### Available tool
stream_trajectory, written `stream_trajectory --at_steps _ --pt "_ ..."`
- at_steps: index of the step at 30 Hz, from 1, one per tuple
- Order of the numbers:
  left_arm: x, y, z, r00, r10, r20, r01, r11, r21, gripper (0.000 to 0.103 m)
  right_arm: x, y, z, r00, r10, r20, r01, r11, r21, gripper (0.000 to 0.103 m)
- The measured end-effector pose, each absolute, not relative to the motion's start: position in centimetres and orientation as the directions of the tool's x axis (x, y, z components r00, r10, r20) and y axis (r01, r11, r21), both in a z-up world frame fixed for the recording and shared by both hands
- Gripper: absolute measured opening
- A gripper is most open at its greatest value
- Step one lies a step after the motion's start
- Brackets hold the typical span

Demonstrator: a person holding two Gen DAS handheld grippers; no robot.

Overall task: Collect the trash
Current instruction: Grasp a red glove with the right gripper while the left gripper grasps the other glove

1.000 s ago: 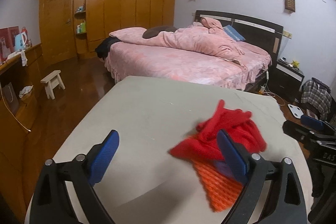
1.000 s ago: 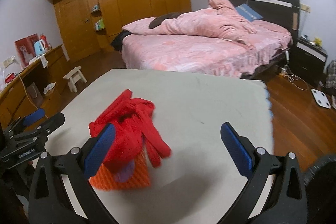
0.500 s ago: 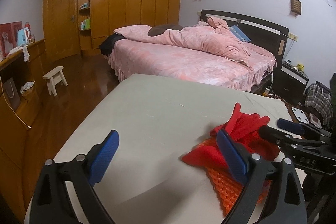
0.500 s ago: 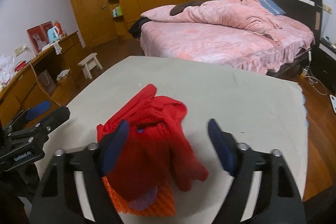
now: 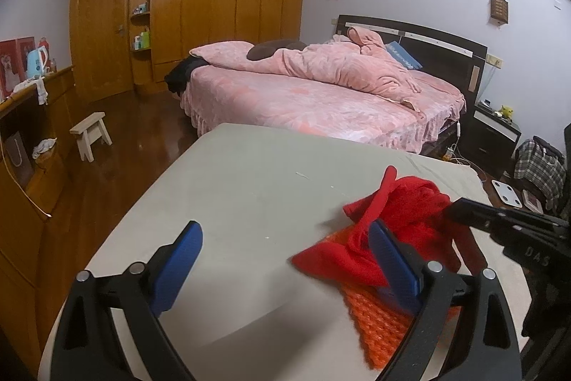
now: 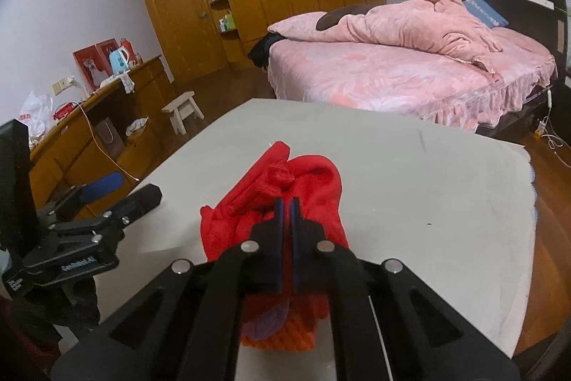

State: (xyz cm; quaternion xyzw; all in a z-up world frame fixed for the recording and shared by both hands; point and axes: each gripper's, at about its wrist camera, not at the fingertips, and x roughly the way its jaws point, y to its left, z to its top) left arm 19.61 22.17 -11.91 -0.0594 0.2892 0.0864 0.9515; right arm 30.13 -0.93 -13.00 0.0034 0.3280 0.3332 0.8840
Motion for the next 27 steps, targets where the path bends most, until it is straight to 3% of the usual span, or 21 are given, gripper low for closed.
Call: stream_trajectory --at_steps 8,17,20,21,24,27 --pt "19.2 21.6 -11.8 0.817 0.119 -0.565 -0.191 0.979 -0.070 0.092 28.4 -4.7 -11.0 0.614 0.580 -0.535 -0.532 0.805 0.262 0.003" --pt "19.2 19.8 -12.4 0.812 0.079 -0.578 -0.150 0.986 -0.075 0.092 26.9 -7.9 -13.4 0.633 0.478 -0.609 -0.422 0.872 0.247 0.003" --pt "19.3 19.1 -12.6 0.810 0.065 -0.583 -0.130 0.989 -0.070 0.092 27.2 -8.5 -14.5 0.626 0.443 -0.642 -0.391 0.890 0.232 0.008" --pt "19.4 18.9 -12.7 0.809 0.063 -0.584 -0.127 0.989 -0.069 0.091 27.3 -8.8 -14.7 0.624 0.439 -0.646 -0.388 0.892 0.232 0.014" --pt "19.4 18.3 -13.0 0.809 0.054 -0.585 -0.114 0.991 -0.065 0.090 27.2 -9.1 -15.3 0.632 0.421 -0.651 -0.368 0.902 0.225 0.050" --pt "19.5 18.0 -13.2 0.808 0.047 -0.588 -0.106 0.992 -0.067 0.086 27.2 -8.8 -15.8 0.638 0.408 -0.653 -0.361 0.908 0.214 0.066"
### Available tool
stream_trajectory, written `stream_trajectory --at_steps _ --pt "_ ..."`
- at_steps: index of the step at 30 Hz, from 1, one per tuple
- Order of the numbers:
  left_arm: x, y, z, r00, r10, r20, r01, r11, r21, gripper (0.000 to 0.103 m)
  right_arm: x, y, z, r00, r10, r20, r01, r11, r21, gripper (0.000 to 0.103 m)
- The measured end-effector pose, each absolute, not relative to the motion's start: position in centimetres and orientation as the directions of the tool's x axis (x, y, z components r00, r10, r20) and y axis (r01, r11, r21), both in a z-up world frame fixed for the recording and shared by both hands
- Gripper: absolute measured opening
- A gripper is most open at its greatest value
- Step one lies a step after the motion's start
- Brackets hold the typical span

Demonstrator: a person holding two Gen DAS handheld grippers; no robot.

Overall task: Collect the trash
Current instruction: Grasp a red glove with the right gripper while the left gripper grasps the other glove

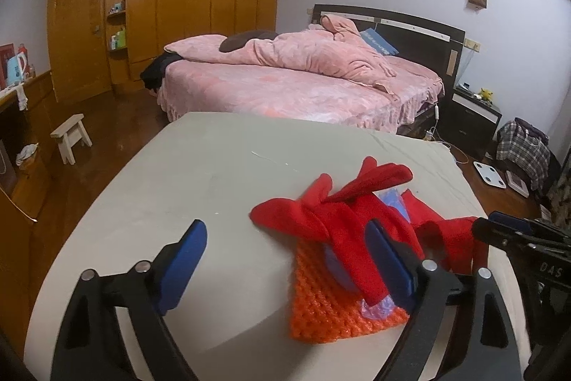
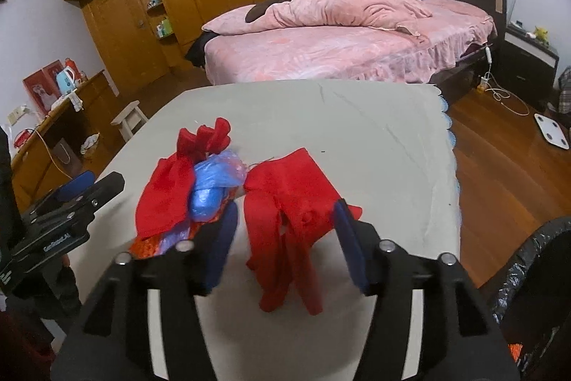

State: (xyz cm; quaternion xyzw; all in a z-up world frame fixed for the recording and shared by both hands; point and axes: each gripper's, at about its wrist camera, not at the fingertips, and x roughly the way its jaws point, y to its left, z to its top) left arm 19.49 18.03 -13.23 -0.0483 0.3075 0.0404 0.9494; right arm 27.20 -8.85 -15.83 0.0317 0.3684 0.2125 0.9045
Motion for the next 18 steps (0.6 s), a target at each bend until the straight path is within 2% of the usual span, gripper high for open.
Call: stream_trajectory --at_steps 4,6,8,9,10,11,12,16,18 --pt "19.6 18.1 -13.5 0.805 0.035 -0.593 -0.103 0.991 -0.081 0.083 28.3 -8.2 -16.9 0.630 0.372 -0.682 -0.333 0.923 0.195 0.080" --pt "19.6 18.1 -13.6 0.803 0.029 -0.596 -0.101 0.991 -0.087 0.081 29.1 -8.1 -18.0 0.612 0.360 -0.704 -0.315 0.928 0.200 0.080" --pt "19.6 18.0 -13.6 0.801 0.018 -0.598 -0.094 0.991 -0.095 0.079 29.8 -7.9 -18.8 0.591 0.364 -0.720 -0.312 0.926 0.212 0.064" --pt "19.7 17.9 -13.7 0.800 0.008 -0.599 -0.085 0.991 -0.100 0.078 30.0 -7.8 -19.1 0.576 0.382 -0.723 -0.319 0.919 0.231 0.046" --pt "19.7 17.8 -13.7 0.799 0.002 -0.601 -0.079 0.992 -0.102 0.077 30.2 -7.9 -19.3 0.562 0.400 -0.724 -0.324 0.912 0.252 0.033" --pt "19.7 17.7 -13.8 0.797 -0.008 -0.603 -0.070 0.992 -0.105 0.075 30.3 -8.0 -19.3 0.551 0.425 -0.718 -0.328 0.902 0.282 0.027" --pt "19.8 17.6 -13.9 0.795 -0.018 -0.607 -0.061 0.992 -0.110 0.073 30.3 -8.1 -19.2 0.551 0.435 -0.712 -0.332 0.897 0.291 0.017" --pt "20.5 16.9 -14.6 0.778 -0.064 -0.625 -0.034 0.989 -0.144 0.069 29.5 -8.7 -18.1 0.578 0.442 -0.686 -0.341 0.895 0.288 0.014" --pt "20.9 16.4 -15.0 0.767 -0.082 -0.636 -0.023 0.988 -0.154 0.062 29.2 -9.0 -17.6 0.587 0.444 -0.677 -0.339 0.894 0.292 0.014"
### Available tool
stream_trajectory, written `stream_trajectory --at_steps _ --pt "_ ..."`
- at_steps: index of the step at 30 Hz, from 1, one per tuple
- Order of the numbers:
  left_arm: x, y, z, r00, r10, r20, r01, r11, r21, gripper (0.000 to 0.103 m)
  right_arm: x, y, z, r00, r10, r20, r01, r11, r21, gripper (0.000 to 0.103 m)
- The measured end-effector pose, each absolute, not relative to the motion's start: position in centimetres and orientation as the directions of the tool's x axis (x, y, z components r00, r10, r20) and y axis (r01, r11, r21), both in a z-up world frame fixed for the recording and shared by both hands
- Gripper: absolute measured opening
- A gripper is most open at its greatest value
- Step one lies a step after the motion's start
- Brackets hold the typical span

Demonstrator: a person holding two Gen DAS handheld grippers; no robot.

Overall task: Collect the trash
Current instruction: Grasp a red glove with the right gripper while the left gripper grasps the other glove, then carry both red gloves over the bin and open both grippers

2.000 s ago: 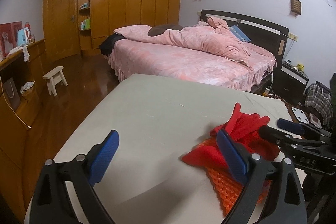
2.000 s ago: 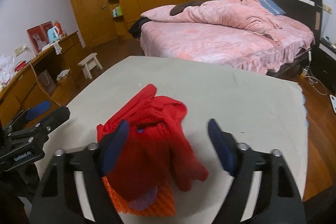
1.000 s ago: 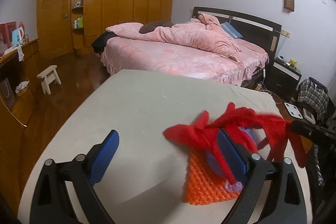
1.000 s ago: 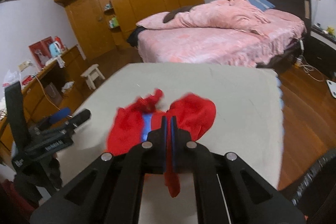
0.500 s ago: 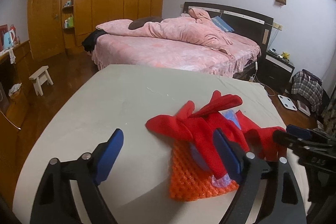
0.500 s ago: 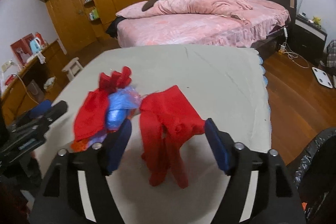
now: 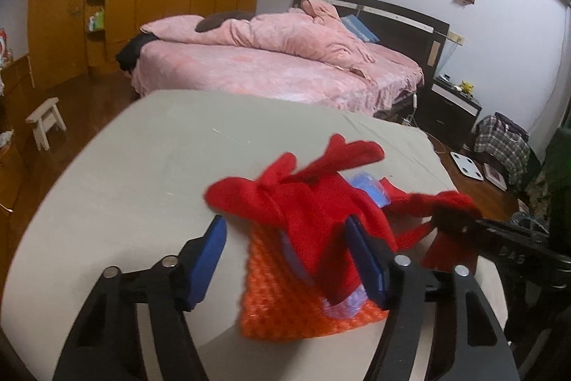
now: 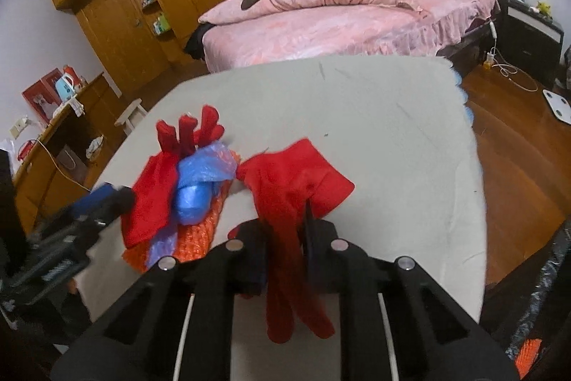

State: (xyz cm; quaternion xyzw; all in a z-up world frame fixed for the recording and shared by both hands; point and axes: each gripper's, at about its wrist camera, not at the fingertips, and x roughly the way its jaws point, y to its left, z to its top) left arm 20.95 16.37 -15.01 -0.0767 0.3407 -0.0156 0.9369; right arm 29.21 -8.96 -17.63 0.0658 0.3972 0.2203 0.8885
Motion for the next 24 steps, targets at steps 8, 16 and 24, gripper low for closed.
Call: stream_trajectory --at_steps 8,16,24 --pt "21.7 14.2 -15.5 0.757 -0.137 -0.639 0.036 0.985 -0.168 0.016 28.3 -9.8 -16.1 0.608 0.443 -0.659 -0.346 0.895 0.282 0.014" --pt "21.0 14.7 -13.5 0.793 -0.128 -0.595 0.024 0.983 -0.181 0.007 27.2 -9.8 -14.9 0.618 0.455 -0.641 -0.374 0.887 0.270 0.015" --pt "19.8 15.9 -10.9 0.832 -0.104 -0.545 -0.002 0.981 -0.192 0.006 26.1 -10.4 -12.4 0.651 0.470 -0.596 -0.388 0.881 0.270 0.015"
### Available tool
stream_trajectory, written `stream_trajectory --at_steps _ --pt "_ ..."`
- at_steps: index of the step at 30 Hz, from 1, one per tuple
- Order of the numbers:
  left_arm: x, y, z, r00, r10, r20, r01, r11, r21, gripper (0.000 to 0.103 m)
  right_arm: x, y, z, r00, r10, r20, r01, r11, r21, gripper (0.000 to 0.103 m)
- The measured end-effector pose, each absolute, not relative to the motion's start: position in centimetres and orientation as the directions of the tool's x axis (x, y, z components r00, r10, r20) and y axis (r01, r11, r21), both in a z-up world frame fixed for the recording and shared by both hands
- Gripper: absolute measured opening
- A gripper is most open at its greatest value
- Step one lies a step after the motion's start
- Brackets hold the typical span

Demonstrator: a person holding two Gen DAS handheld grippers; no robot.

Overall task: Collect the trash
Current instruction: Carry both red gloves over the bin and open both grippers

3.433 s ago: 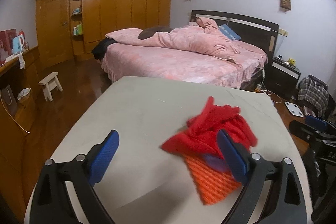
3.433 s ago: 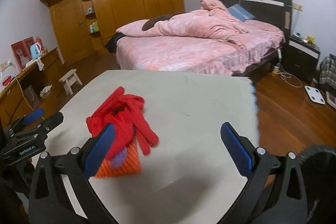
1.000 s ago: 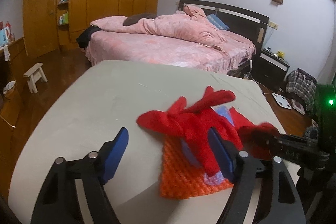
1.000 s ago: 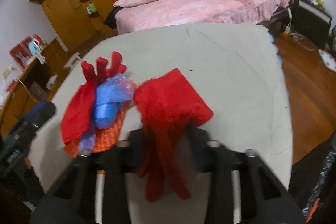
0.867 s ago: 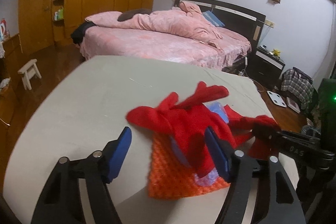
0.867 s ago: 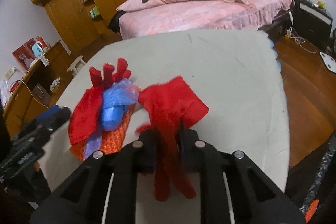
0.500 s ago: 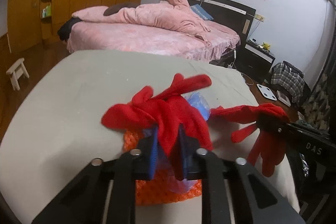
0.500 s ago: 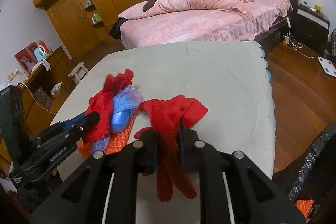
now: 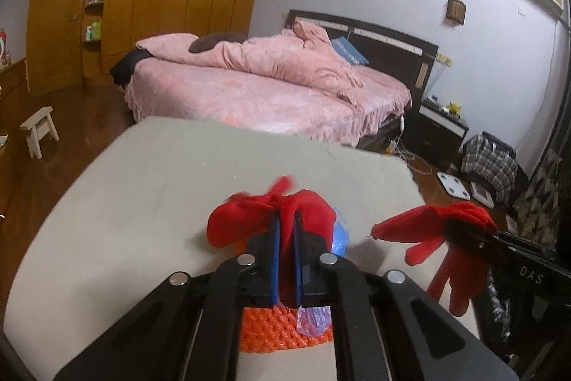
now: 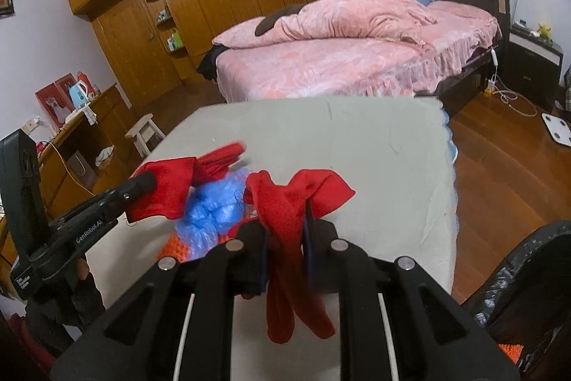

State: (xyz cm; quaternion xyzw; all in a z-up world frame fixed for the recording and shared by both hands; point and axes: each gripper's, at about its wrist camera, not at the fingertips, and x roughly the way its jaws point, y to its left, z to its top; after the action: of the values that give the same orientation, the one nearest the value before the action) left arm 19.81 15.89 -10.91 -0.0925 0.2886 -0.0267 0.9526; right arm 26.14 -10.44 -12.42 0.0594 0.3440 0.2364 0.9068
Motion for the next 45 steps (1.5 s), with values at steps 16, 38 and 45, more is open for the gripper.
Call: stream_trajectory --at_steps 16,38,45 --pt "15.5 14.0 -5.2 0.875 -0.114 -0.470 0.038 0.985 -0.168 0.006 21.9 -12.6 -6.7 0.708 0.482 -0.516 -0.409 0.876 0.257 0.015" --pt "9.9 4.2 -2.6 0.861 -0.246 -0.446 0.195 0.968 -0.158 0.006 13.4 -20.3 -4.2 0.777 0.403 -0.484 -0.340 0.915 0.216 0.015" --pt "8.4 0.5 -2.0 0.848 -0.302 -0.435 0.260 0.953 -0.154 0.006 11.2 -23.9 -4.1 0.806 0.351 -0.477 -0.280 0.936 0.215 0.014"
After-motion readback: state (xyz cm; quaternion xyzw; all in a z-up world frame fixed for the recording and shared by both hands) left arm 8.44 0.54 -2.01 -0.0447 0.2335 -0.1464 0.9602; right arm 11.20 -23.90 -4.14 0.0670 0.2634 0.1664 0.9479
